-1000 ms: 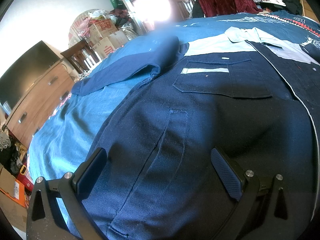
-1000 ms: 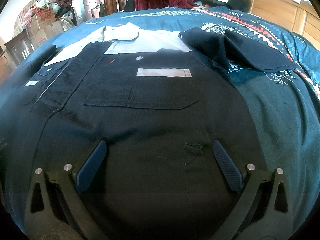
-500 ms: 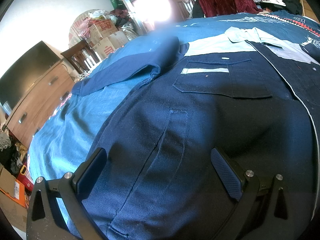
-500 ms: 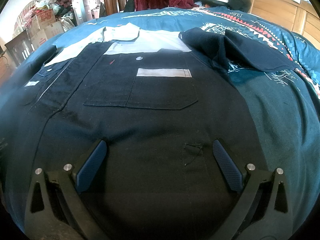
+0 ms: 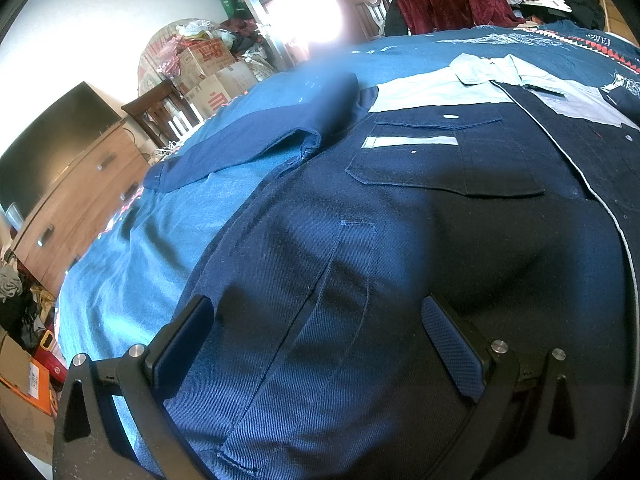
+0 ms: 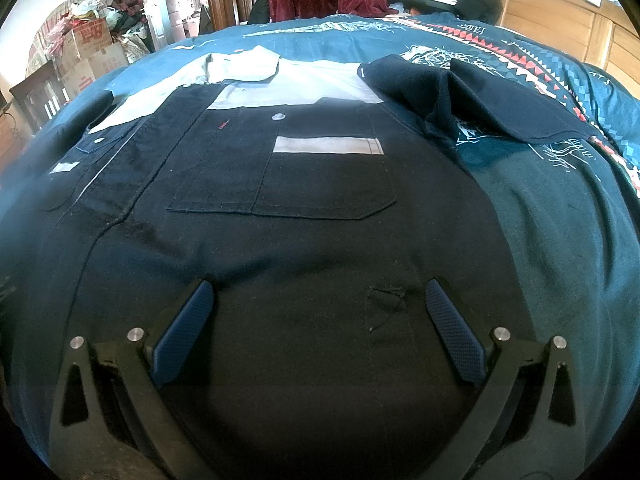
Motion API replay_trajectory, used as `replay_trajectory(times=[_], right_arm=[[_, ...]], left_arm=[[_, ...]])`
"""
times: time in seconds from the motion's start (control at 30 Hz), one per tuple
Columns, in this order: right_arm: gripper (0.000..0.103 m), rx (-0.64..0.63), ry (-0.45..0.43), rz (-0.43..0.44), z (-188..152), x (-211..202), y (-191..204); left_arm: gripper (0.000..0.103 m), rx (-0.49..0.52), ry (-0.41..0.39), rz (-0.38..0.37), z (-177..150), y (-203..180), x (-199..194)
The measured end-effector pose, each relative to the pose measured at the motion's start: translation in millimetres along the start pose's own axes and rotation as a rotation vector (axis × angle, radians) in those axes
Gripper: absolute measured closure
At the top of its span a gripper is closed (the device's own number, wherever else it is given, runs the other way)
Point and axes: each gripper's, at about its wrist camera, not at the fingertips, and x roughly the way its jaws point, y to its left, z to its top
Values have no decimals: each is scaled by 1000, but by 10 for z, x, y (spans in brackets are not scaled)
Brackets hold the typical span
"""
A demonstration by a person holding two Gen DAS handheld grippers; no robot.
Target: Fold large clothes
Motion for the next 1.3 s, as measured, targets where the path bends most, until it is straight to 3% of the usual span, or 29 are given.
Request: replay_trajectory(times=[0.23, 0.47, 0.53, 0.57, 0.63, 0.77, 0.97, 1.07, 1.13, 1.23, 1.3], right_arm=[[0, -31, 36, -19, 69, 12, 45], [0, -142, 125, 41, 162, 59, 40], [0, -168, 155, 56, 228, 8, -31], [0, -167, 142, 58, 283, -49, -93], [0, -130, 104, 81, 472, -172, -316], [0, 78, 56, 130, 1023, -230, -1188], [0, 459, 65, 62, 1604, 196, -2986], [0, 656, 87, 149, 1674, 507, -3661], [3, 723, 95, 215, 1725, 693, -3884], [16, 773, 128, 222, 1777, 964, -4043], [19, 785, 143, 239, 1794, 1119, -4053]], left_arm=[[0, -18, 20, -36, 5, 77, 9], [0, -28, 58, -64, 79, 136, 12], [0, -32, 78, -106, 126, 141, -12], [0, -38, 93, -169, 172, 144, -45], [0, -45, 93, -249, 282, 131, -125], [0, -14, 23, -255, 557, -53, -307], [0, 19, -10, -270, 957, -544, -236], [0, 27, 18, -275, 1056, -804, -117], [0, 24, 35, -276, 1078, -892, -29], [0, 34, 66, -279, 1074, -976, 99], [0, 60, 88, -291, 1028, -1040, 175]])
